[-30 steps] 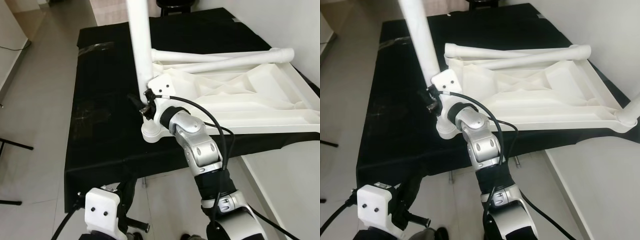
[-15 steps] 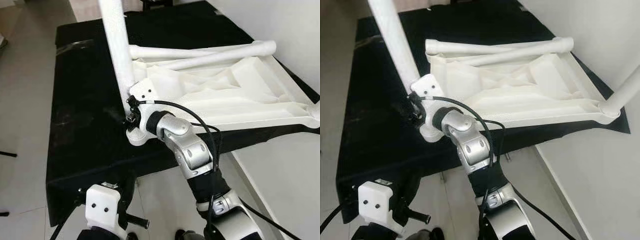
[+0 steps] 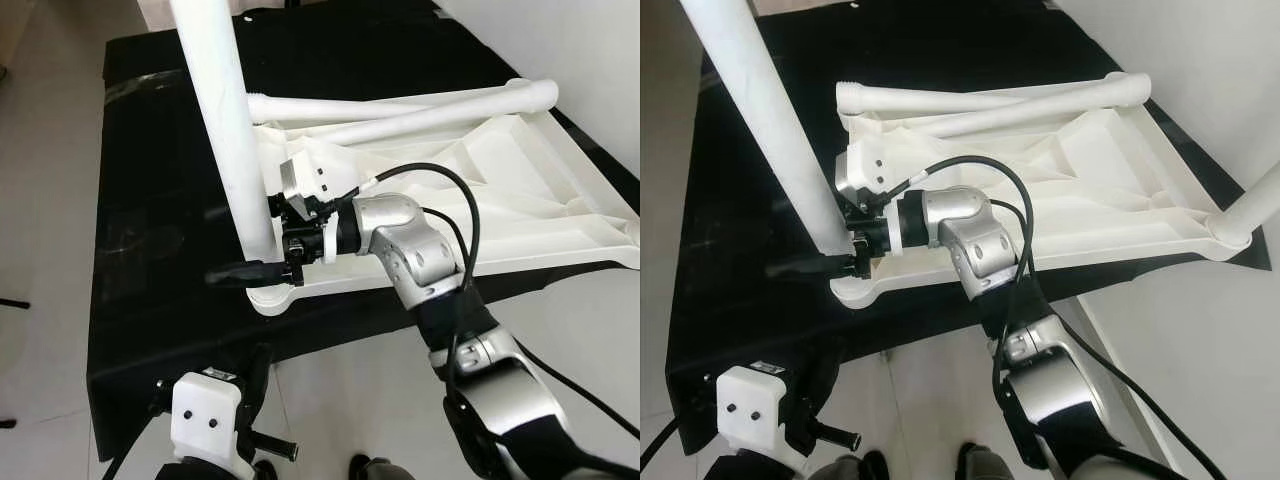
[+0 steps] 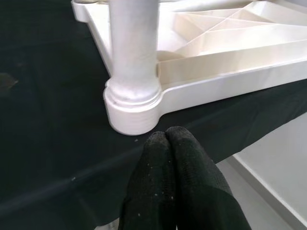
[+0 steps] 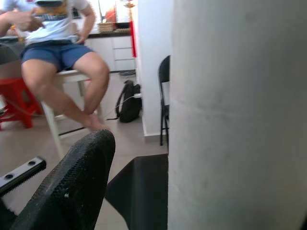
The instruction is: Building children table
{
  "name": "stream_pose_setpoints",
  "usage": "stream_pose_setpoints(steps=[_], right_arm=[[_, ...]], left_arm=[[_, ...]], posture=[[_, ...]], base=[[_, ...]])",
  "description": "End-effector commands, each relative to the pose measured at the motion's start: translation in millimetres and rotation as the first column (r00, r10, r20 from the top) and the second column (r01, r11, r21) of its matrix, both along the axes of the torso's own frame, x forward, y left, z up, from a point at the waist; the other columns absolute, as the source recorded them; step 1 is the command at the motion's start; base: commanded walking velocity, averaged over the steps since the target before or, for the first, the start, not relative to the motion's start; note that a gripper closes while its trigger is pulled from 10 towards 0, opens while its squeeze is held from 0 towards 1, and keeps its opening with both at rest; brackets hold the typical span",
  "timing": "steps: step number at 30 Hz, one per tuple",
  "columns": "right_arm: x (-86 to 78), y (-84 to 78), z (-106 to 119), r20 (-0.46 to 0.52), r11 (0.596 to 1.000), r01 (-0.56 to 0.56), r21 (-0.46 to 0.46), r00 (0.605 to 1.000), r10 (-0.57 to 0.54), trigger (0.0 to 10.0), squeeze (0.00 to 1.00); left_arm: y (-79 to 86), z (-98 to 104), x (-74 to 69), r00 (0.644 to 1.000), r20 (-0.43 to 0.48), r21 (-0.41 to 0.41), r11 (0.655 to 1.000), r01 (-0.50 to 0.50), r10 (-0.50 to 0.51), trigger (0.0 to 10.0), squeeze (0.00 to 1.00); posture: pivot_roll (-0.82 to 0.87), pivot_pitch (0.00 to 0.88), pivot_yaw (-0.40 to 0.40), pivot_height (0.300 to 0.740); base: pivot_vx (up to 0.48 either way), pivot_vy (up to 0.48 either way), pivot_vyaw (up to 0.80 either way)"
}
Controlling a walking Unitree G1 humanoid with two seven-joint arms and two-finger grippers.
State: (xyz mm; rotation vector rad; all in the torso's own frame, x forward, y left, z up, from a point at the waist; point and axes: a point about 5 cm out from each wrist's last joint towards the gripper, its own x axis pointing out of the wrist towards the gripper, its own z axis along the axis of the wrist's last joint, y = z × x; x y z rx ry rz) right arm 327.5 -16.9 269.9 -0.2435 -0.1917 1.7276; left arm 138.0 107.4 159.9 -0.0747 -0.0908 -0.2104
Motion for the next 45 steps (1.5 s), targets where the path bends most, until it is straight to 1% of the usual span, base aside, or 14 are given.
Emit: stream_pose_setpoints(steps=[1, 9, 10, 20, 26, 28, 29, 30, 31, 32, 35, 41, 42, 45], right_arm=[[-2.5, 4.8, -2, 0.016, 0.997, -0.069, -0.036, 0.997, 0.07, 10.0, 0.0], [3.8, -3.7, -5, 0.016, 0.984, -0.142, -0.108, 0.989, 0.145, 10.0, 0.0], [4.9, -6.4, -6, 0.01, 0.979, -0.157, -0.128, 0.987, 0.159, 0.0, 0.0], [10.6, -14.2, -5, 0.007, 0.985, -0.125, -0.121, 0.992, 0.127, 0.0, 0.0], [22.9, -31.3, -9, 0.032, 0.983, 0.18, -0.034, 0.983, -0.179, 0.0, 0.0], [20.7, -35.0, -22, -0.007, 0.919, 0.393, 0.007, 0.919, -0.393, 0.0, 0.0], [19.5, -35.0, -34, -0.033, 0.72, 0.69, 0.08, 0.723, -0.69, 0.0, 0.0], [19.5, -35.0, -34, -0.033, 0.72, 0.69, 0.08, 0.723, -0.69, 0.0, 0.0], [16.8, -42.4, -42, -0.067, 0.502, 0.856, 0.124, 0.512, -0.856, 0.0, 0.0], [-0.3, -34.0, -59, -0.102, 0.473, 0.878, 0.072, 0.478, -0.872, 0.0, 0.0], [-13.5, -26.8, -70, -0.128, 0.487, 0.873, 0.032, 0.486, -0.864, 0.0, 0.0], [-26.9, 25.2, -67, -0.117, 0.664, 0.745, 0.063, 0.666, -0.736, 0.0, 0.0], [-26.1, 27.1, -66, -0.121, 0.677, 0.734, 0.062, 0.678, -0.725, 10.0, 0.0], [-26.5, 28.8, -62, -0.13, 0.685, 0.726, 0.063, 0.686, -0.715, 10.0, 0.0]], left_arm=[[-4.3, 0, -5.6, 1.0, -0.02, -0.009, 1.0, 0.015, -0.015, 10.0, 0.0], [-4.7, 0, -8.2, 0.999, -0.029, -0.008, 1.0, 0.02, -0.02, 10.0, 0.0], [-4.7, -1, -8.4, 0.999, -0.031, -0.008, 1.0, 0.02, -0.02, 10.0, 0.0], [-4.2, -1, -7.7, 0.999, -0.032, -0.011, 1.0, 0.019, -0.02, 10.0, 0.0], [-4.0, -2, -6.3, 0.999, -0.029, -0.014, 1.0, 0.017, -0.018, 10.0, 0.0], [-3.0, -2, -5.9, 1.0, -0.027, -0.014, 1.0, 0.015, -0.015, 10.0, 0.0], [-1.7, -1, -5.5, 1.0, -0.026, -0.015, 1.0, 0.013, -0.014, 10.0, 0.0], [-1.7, -1, -5.5, 1.0, -0.026, -0.015, 1.0, 0.013, -0.014, 10.0, 0.0], [-0.8, -1, -5.3, 1.0, -0.025, -0.015, 1.0, 0.012, -0.013, 10.0, 0.0], [0.2, -1, -4.7, 1.0, -0.023, -0.014, 1.0, 0.012, -0.013, 10.0, 0.0], [0.8, 0, -4.2, 1.0, -0.022, -0.014, 1.0, 0.012, -0.013, 10.0, 0.0], [1.7, -4, 2.3, 1.0, -0.022, -0.012, 1.0, 0.019, -0.019, 10.0, 0.0], [1.7, -4, 2.8, 1.0, -0.021, -0.012, 1.0, 0.017, -0.017, 10.0, 0.0], [1.9, -4, 3.0, 1.0, -0.018, -0.013, 1.0, 0.011, -0.011, 10.0, 0.0]], posture=[[0.04, 0.25, -0.009, 0.74], [0.04, 0.254, -0.009, 0.74], [0.04, 0.254, -0.009, 0.74], [0.02, 0.255, -0.008, 0.74], [0.0, 0.253, -0.023, 0.74], [-0.01, 0.258, -0.029, 0.74], [-0.02, 0.262, -0.025, 0.74], [-0.02, 0.262, -0.025, 0.74], [-0.02, 0.262, -0.025, 0.74], [-0.03, 0.267, -0.014, 0.74], [-0.03, 0.267, -0.014, 0.74], [-0.03, 0.226, -0.007, 0.74], [-0.03, 0.226, -0.007, 0.74], [-0.03, 0.224, -0.011, 0.74]], base=[[0.0, 0.0, 0.0], [0.0, 0.0, 0.0], [0.0, 0.0, 0.0], [0.0, 0.0, 0.0], [0.0, 0.0, 0.0], [0.0, 0.0, 0.0], [0.0, 0.0, 0.0], [0.0, 0.0, 0.0], [0.0, 0.0, 0.0], [0.0, 0.0, 0.0], [0.0, 0.0, 0.0], [0.0, 0.0, 0.0], [0.0, 0.0, 0.0], [0.0, 0.0, 0.0]])
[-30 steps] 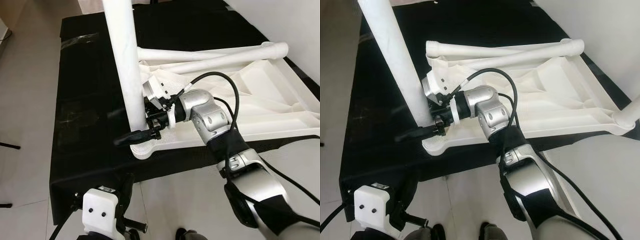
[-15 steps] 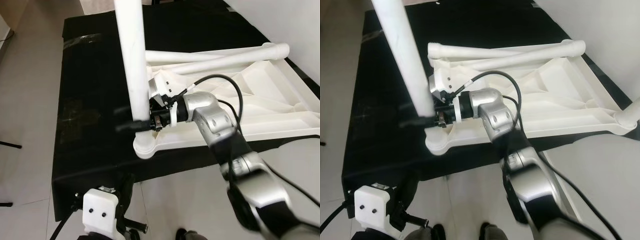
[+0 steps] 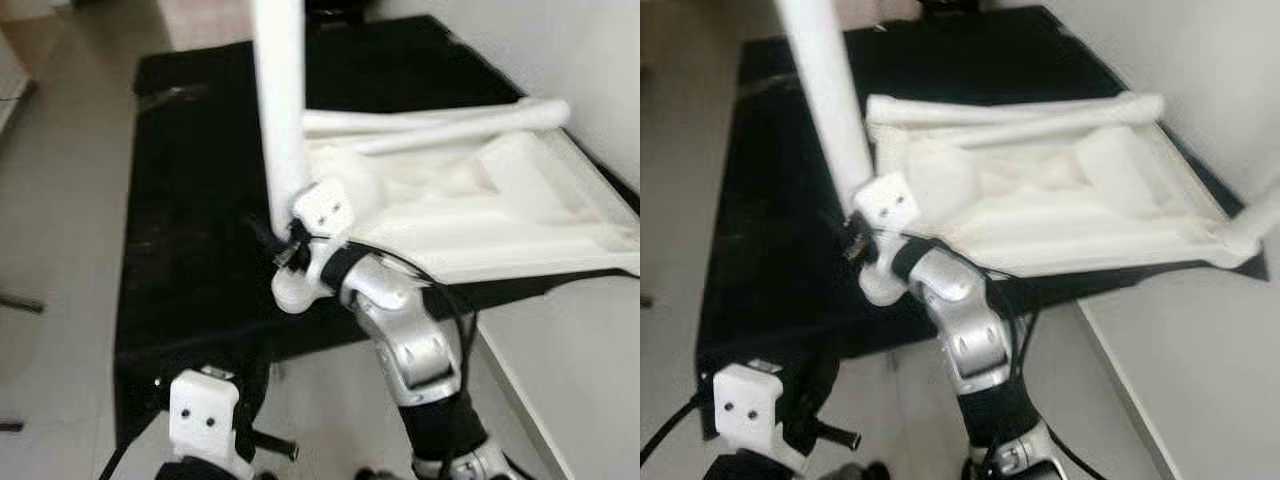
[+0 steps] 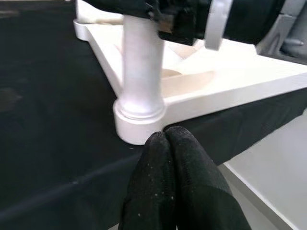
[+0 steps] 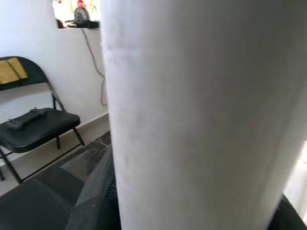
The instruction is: Building children table
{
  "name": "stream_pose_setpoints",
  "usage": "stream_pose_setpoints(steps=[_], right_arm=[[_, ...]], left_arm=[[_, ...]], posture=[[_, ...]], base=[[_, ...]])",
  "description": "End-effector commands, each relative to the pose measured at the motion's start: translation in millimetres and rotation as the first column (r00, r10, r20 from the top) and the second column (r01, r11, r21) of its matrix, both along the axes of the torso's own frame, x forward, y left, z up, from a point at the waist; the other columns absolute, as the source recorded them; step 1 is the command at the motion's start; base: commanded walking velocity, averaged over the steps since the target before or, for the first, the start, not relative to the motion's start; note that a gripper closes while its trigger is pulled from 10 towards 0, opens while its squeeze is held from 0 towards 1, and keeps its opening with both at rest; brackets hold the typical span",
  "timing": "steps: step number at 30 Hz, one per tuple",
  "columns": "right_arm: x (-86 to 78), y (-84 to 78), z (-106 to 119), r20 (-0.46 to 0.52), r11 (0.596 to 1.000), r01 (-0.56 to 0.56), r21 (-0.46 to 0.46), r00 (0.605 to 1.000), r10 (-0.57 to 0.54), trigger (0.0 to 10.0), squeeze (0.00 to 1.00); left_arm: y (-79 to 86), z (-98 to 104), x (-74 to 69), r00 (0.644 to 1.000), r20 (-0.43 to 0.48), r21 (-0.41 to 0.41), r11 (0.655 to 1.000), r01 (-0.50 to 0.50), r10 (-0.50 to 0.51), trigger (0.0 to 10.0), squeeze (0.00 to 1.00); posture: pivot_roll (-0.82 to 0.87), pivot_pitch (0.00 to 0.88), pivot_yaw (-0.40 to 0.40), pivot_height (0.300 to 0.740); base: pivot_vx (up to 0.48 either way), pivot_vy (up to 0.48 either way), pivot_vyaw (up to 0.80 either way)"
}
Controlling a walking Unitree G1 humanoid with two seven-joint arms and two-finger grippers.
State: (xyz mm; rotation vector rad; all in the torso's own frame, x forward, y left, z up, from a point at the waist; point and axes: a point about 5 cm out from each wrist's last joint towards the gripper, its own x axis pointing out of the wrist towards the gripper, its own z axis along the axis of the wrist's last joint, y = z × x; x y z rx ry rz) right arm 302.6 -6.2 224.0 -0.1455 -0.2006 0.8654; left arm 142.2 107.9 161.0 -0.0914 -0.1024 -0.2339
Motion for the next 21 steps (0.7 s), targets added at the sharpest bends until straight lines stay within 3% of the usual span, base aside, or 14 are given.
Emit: stream_pose_setpoints(steps=[1, 2, 3, 4, 5, 7, 8, 9, 10, 12, 13, 18, 21], right_arm=[[-1.6, 18.1, -16, -0.103, 0.998, -0.047, -0.028, 0.994, 0.044, 10.0, 0.0], [-2.3, 18.2, -7, -0.088, 0.994, -0.107, 0.0, 0.99, 0.106, 10.0, 0.24], [-2.3, 18.2, -7, -0.088, 0.994, -0.107, 0.0, 0.99, 0.106, 10.0, 0.24], [-4.1, 19.0, 0, -0.08, 0.983, -0.18, 0.019, 0.98, 0.181, 10.0, 1.0], [-4.8, 18.0, 8, -0.065, 0.958, -0.284, 0.031, 0.956, 0.285, 10.0, 1.0], [-4.8, 18.0, 8, -0.065, 0.958, -0.284, 0.031, 0.956, 0.285, 10.0, 1.0], [-4.3, 14.1, 14, -0.031, 0.904, -0.426, -0.011, 0.904, 0.426, 10.0, 1.0], [-1.6, 3.1, 17, -0.046, 0.764, -0.635, -0.112, 0.772, 0.634, 10.0, 0.6], [-0.1, -0.7, 16, -0.055, 0.724, -0.674, -0.145, 0.736, 0.675, 10.0, 0.6], [0.8, -2.3, 16, -0.06, 0.708, -0.688, -0.158, 0.723, 0.689, 10.0, 0.6], [5.3, -4.9, 14, -0.084, 0.684, -0.708, -0.179, 0.703, 0.706, 10.0, 0.0], [23.3, -9.0, 19, -0.142, 0.635, -0.747, -0.196, 0.663, 0.735, 10.0, 0.0], [25.7, -10.0, 22, -0.158, 0.608, -0.769, -0.197, 0.637, 0.754, 10.0, 0.0]], left_arm=[[1.3, -5, -1.3, 0.999, -0.029, 0.005, 1.0, -0.012, 0.013, 10.0, 0.0], [1.6, -5, -0.8, 0.999, -0.027, 0.004, 1.0, -0.021, 0.021, 10.0, 0.0], [1.6, -5, -0.8, 0.999, -0.027, 0.004, 1.0, -0.021, 0.021, 10.0, 0.0], [1.8, -4, -0.4, 0.999, -0.025, 0.004, 1.0, -0.026, 0.026, 10.0, 0.0], [1.8, -4, -0.1, 0.999, -0.023, 0.003, 1.0, -0.029, 0.029, 10.0, 0.0], [1.8, -4, -0.1, 0.999, -0.023, 0.003, 1.0, -0.029, 0.029, 10.0, 0.0], [1.1, -3, -0.3, 0.999, -0.023, 0.0, 1.0, -0.026, 0.026, 10.0, 0.0], [-0.1, -3, -1.3, 1.0, -0.024, -0.003, 1.0, -0.02, 0.02, 10.0, 0.0], [-0.5, -2, -1.5, 1.0, -0.024, -0.003, 1.0, -0.018, 0.018, 10.0, 0.0], [-0.6, -2, -1.6, 1.0, -0.024, -0.004, 1.0, -0.017, 0.017, 10.0, 0.0], [-1.2, -2, -2.2, 1.0, -0.025, -0.005, 1.0, -0.017, 0.017, 10.0, 0.0], [-2.8, -1, -3.8, 0.999, -0.026, -0.007, 1.0, -0.019, 0.019, 10.0, 0.0], [-3.3, -1, -4.1, 0.999, -0.026, -0.007, 1.0, -0.021, 0.02, 10.0, 0.0]], posture=[[-0.03, 0.224, -0.011, 0.74], [-0.02, 0.221, -0.015, 0.74], [-0.02, 0.221, -0.015, 0.74], [-0.02, 0.221, -0.015, 0.74], [-0.02, 0.222, -0.013, 0.74], [-0.02, 0.222, -0.013, 0.74], [-0.02, 0.226, -0.01, 0.74], [-0.02, 0.231, -0.012, 0.74], [-0.02, 0.231, -0.012, 0.74], [-0.02, 0.231, -0.012, 0.74], [0.0, 0.237, -0.017, 0.74], [0.01, 0.243, -0.023, 0.74], [0.01, 0.245, -0.027, 0.74]], base=[[0.0, 0.0, 0.0], [0.0, 0.0, 0.0], [0.0, 0.0, 0.0], [0.0, 0.0, 0.0], [0.0, 0.0, 0.0], [0.0, 0.0, 0.0], [0.0, 0.0, 0.0], [0.0, 0.0, 0.0], [0.0, 0.0, 0.0], [0.0, 0.0, 0.0], [0.0, 0.0, 0.0], [0.0, 0.0, 0.0], [0.0, 0.0, 0.0]])
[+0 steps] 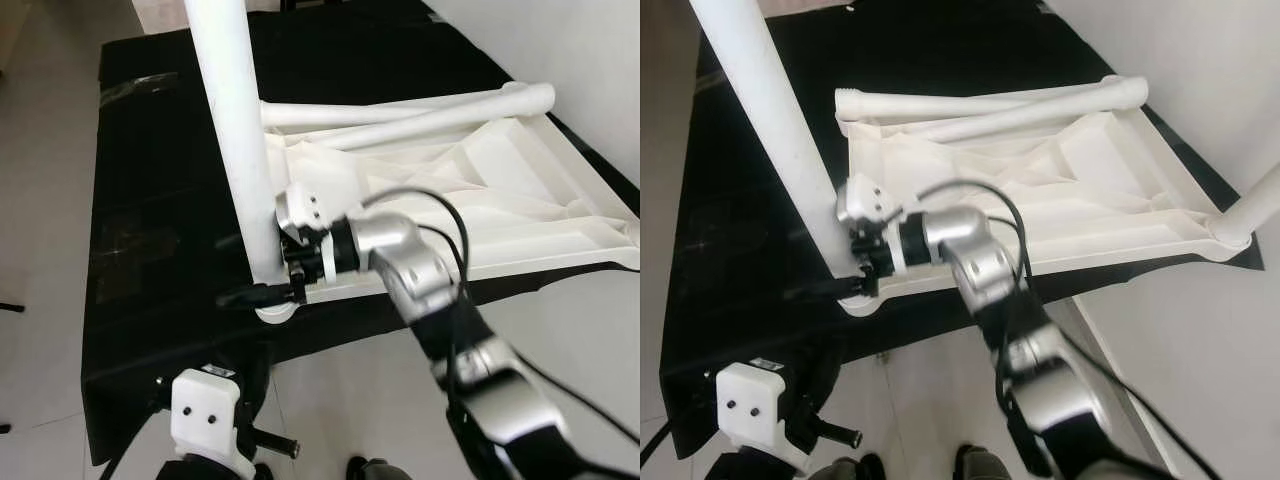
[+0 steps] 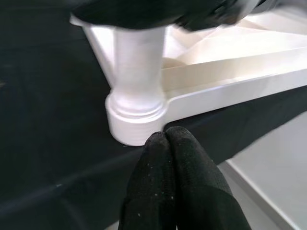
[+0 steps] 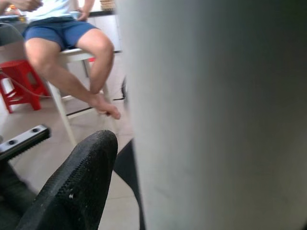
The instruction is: Building children table
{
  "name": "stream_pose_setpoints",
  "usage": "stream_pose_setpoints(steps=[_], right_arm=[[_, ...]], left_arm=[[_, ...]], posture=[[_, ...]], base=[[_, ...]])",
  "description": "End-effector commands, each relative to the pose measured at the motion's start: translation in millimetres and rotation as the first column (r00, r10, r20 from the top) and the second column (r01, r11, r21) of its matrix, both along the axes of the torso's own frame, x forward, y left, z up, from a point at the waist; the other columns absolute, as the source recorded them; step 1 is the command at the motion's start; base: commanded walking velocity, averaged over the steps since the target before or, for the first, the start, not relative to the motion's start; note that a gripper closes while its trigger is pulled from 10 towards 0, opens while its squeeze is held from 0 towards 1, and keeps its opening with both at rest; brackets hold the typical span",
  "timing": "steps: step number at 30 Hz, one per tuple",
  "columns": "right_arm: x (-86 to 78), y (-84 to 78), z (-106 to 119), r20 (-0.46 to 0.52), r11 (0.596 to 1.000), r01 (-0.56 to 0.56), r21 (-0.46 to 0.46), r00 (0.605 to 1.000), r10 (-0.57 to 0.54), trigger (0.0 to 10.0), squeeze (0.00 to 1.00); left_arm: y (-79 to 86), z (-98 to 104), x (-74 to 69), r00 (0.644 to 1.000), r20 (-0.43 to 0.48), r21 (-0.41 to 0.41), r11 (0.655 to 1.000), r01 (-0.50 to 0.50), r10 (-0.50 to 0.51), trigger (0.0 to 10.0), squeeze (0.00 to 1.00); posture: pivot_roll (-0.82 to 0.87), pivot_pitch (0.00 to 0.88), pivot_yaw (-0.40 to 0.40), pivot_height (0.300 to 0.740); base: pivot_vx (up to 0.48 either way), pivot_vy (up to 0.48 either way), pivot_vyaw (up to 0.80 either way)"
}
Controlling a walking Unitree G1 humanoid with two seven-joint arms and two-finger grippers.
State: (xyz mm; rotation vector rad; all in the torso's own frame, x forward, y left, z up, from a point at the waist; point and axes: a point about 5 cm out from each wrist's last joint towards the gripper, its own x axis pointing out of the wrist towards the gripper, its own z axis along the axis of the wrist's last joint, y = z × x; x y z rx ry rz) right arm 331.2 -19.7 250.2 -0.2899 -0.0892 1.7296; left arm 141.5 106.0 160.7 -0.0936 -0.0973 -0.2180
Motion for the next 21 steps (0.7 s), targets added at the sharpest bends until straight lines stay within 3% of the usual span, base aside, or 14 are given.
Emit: stream_pose_setpoints(steps=[1, 2, 3, 14, 18, 19, 20, 21], right_arm=[[-2.7, 2.7, -3, -0.016, 0.998, -0.061, -0.005, 0.998, 0.061, 10.0, 0.0], [-0.6, 1.7, -1, -0.022, 0.996, -0.09, -0.01, 0.996, 0.089, 10.0, 0.0], [1.7, 1.2, 2, -0.033, 0.994, -0.108, -0.006, 0.994, 0.107, 0.0, 0.0], [12.5, -6.2, 4, -0.041, 0.996, -0.093, 0.011, 0.995, 0.093, 0.0, 0.0], [21.3, -18.7, 0, 0.001, 0.995, 0.075, 0.071, 0.997, -0.076, 0.0, 0.0], [21.3, -18.7, 0, 0.001, 0.995, 0.075, 0.071, 0.997, -0.076, 0.0, 0.0], [24.0, -25.4, -5, 0.002, 0.979, 0.179, 0.096, 0.984, -0.18, 0.0, 0.0], [25.7, -34.4, -18, -0.039, 0.922, 0.369, 0.113, 0.929, -0.367, 0.0, 0.0]], left_arm=[[-1.8, -1, -3.4, 1.0, -0.02, -0.005, 1.0, -0.005, 0.005, 10.0, 0.0], [-2.1, -1, -3.5, 1.0, -0.02, -0.005, 1.0, -0.006, 0.006, 10.0, 0.0], [-2.3, -1, -3.6, 1.0, -0.021, -0.005, 1.0, -0.006, 0.005, 10.0, 0.0], [-3.1, -2, -4.0, 1.0, -0.022, -0.008, 1.0, -0.007, 0.007, 10.0, 0.0], [-3.6, -2, -4.4, 1.0, -0.023, -0.009, 1.0, -0.009, 0.009, 10.0, 0.0], [-3.6, -2, -4.4, 1.0, -0.023, -0.009, 1.0, -0.009, 0.009, 10.0, 0.0], [-3.6, -2, -4.3, 1.0, -0.023, -0.01, 1.0, -0.009, 0.009, 10.0, 0.0], [-3.2, -2, -4.4, 1.0, -0.023, -0.01, 1.0, -0.009, 0.009, 10.0, 0.0]], posture=[[0.01, 0.245, -0.027, 0.74], [0.01, 0.245, -0.027, 0.74], [0.01, 0.245, -0.027, 0.74], [0.01, 0.237, -0.029, 0.74], [0.0, 0.234, -0.033, 0.74], [0.0, 0.234, -0.033, 0.74], [-0.01, 0.235, -0.034, 0.74], [-0.01, 0.243, -0.041, 0.74]], base=[[0.0, 0.0, 0.0], [0.0, 0.0, 0.0], [0.0, 0.0, 0.0], [0.0, 0.0, 0.0], [0.0, 0.0, 0.0], [0.0, 0.0, 0.0], [0.0, 0.0, 0.0], [0.0, 0.0, 0.0]])
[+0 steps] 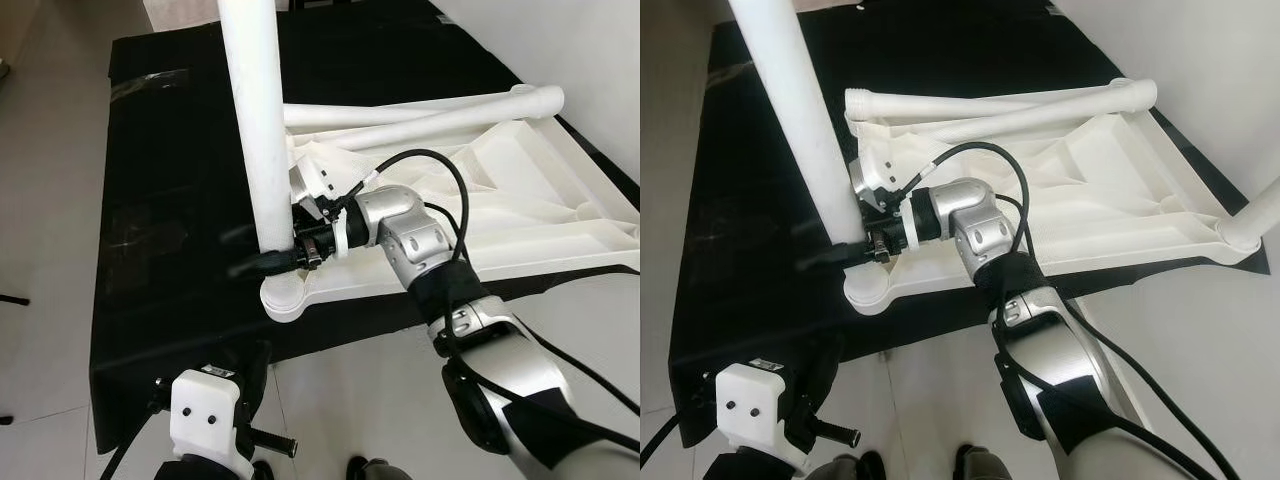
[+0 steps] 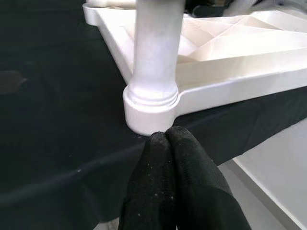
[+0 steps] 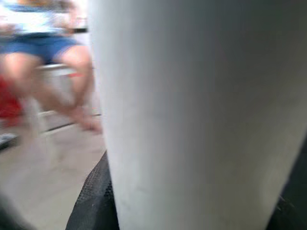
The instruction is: Building children table
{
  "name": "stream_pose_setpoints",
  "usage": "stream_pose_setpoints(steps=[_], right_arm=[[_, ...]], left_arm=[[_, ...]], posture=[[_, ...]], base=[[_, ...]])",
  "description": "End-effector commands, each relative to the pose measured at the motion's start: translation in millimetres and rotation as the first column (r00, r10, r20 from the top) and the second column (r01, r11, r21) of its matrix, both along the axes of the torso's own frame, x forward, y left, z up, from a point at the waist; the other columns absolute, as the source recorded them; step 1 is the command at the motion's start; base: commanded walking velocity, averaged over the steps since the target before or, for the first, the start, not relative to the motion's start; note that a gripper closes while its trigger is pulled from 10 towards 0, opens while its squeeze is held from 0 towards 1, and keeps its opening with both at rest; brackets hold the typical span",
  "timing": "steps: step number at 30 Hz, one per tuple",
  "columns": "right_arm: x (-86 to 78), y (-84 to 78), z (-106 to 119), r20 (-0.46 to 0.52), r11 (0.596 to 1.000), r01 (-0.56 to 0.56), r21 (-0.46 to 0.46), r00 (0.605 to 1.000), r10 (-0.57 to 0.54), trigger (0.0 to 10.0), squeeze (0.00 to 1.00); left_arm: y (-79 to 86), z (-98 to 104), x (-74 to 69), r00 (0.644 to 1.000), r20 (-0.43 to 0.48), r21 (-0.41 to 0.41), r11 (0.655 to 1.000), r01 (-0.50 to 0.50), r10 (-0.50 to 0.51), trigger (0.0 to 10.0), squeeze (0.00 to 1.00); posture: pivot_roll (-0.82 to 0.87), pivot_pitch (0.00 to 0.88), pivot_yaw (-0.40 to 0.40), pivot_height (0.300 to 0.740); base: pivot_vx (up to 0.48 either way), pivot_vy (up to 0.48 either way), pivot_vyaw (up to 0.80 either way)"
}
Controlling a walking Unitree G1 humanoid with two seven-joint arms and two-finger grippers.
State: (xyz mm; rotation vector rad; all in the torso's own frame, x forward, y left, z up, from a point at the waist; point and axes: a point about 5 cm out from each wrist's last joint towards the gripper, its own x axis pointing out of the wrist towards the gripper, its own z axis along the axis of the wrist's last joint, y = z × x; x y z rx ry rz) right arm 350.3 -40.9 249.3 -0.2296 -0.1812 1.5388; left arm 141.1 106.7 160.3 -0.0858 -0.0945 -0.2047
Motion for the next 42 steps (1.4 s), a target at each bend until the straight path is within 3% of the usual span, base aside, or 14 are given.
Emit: stream_pose_setpoints(steps=[1, 3, 4, 5, 7, 8, 15, 16, 21, 22, 30, 31, 33, 42], right_arm=[[6.6, -13.3, -17, -0.058, 0.98, 0.197, 0.004, 0.979, -0.197, 0.0, 0.0], [6.3, -18.9, -34, -0.077, 0.886, 0.464, -0.009, 0.883, -0.463, 0.0, 0.0], [-6.8, -24.1, -56, -0.109, 0.735, 0.677, -0.019, 0.73, -0.675, 0.0, 0.0], [-6.8, -24.1, -56, -0.109, 0.735, 0.677, -0.019, 0.73, -0.675, 0.0, 0.0], [-34.6, -27.3, -78, -0.109, 0.58, 0.814, -0.038, 0.574, -0.812, 0.0, 0.0], [-34.6, -27.3, -78, -0.109, 0.58, 0.814, -0.038, 0.574, -0.812, 0.0, 0.0], [-39.9, 9.1, -75, -0.076, 0.7, 0.714, -0.002, 0.698, -0.712, 0.0, 0.0], [-42.7, 19.2, -69, -0.108, 0.741, 0.672, 0.007, 0.737, -0.667, 10.0, 0.0], [-49.2, 29.4, -54, -0.189, 0.814, 0.577, 0.063, 0.808, -0.558, 10.0, 0.0], [-52.4, 32.3, -50, -0.189, 0.885, 0.46, 0.071, 0.877, -0.441, 10.0, 1.0], [-32.0, 19.5, -22, -0.063, 0.996, 0.071, 0.052, 0.996, -0.068, 10.0, 1.0], [-28.9, 18.5, -17, -0.058, 0.999, 0.017, 0.034, 0.998, -0.015, 10.0, 0.14], [-23.9, 17.1, -7, -0.056, 0.998, -0.069, 0.01, 0.996, 0.07, 10.0, 0.0], [-4.6, 16.4, 19, -0.063, 0.984, -0.177, -0.019, 0.982, 0.175, 10.0, 0.0]], left_arm=[[-3.8, -2, -4.0, 1.0, -0.02, -0.018, 1.0, 0.004, -0.004, 10.0, 0.0], [-2.6, -1, -4.3, 1.0, -0.019, -0.018, 1.0, 0.004, -0.004, 10.0, 0.0], [-1.8, -1, -4.2, 1.0, -0.018, -0.017, 1.0, 0.005, -0.005, 10.0, 0.0], [-1.8, -1, -4.2, 1.0, -0.018, -0.017, 1.0, 0.005, -0.005, 10.0, 0.0], [-0.5, 0, -3.2, 1.0, -0.016, -0.014, 1.0, 0.007, -0.007, 10.0, 0.0], [-0.5, 0, -3.2, 1.0, -0.016, -0.014, 1.0, 0.007, -0.007, 10.0, 0.0], [1.6, -3, 1.0, 1.0, -0.018, -0.009, 1.0, 0.008, -0.008, 10.0, 0.0], [1.9, -3, 1.7, 1.0, -0.016, -0.007, 1.0, 0.004, -0.004, 10.0, 0.0], [2.2, -4, 2.4, 1.0, -0.013, -0.004, 1.0, -0.004, 0.004, 10.0, 0.0], [2.0, -4, 2.7, 1.0, -0.012, -0.004, 1.0, -0.003, 0.003, 10.0, 0.0], [-0.8, -2, 1.1, 1.0, -0.013, -0.009, 1.0, 0.008, -0.008, 10.0, 0.0], [-1.0, -2, 0.4, 1.0, -0.014, -0.009, 1.0, 0.008, -0.008, 10.0, 0.0], [-1.2, -2, -0.8, 1.0, -0.016, -0.009, 1.0, 0.008, -0.008, 10.0, 0.0], [-1.7, 0, -4.2, 1.0, -0.021, -0.007, 1.0, 0.009, -0.009, 10.0, 0.0]], posture=[[-0.01, 0.243, -0.041, 0.74], [-0.01, 0.246, -0.041, 0.74], [-0.02, 0.252, -0.038, 0.74], [-0.02, 0.252, -0.038, 0.74], [-0.01, 0.255, -0.026, 0.74], [-0.01, 0.255, -0.026, 0.74], [-0.02, 0.227, -0.016, 0.74], [-0.02, 0.225, -0.02, 0.74], [-0.02, 0.22, -0.021, 0.74], [-0.02, 0.219, -0.019, 0.74], [0.0, 0.227, -0.015, 0.74], [0.0, 0.229, -0.015, 0.74], [0.01, 0.233, -0.015, 0.74], [0.02, 0.25, -0.017, 0.74]], base=[[0.0, 0.0, 0.0], [0.0, 0.0, 0.0], [0.0, 0.0, 0.0], [0.0, 0.0, 0.0], [0.0, 0.0, 0.0], [0.0, 0.0, 0.0], [0.0, 0.0, 0.0], [0.0, 0.0, 0.0], [0.0, 0.0, 0.0], [0.0, 0.0, 0.0], [0.0, 0.0, 0.0], [0.0, 0.0, 0.0], [0.0, 0.0, 0.0], [0.0, 0.0, 0.0]])
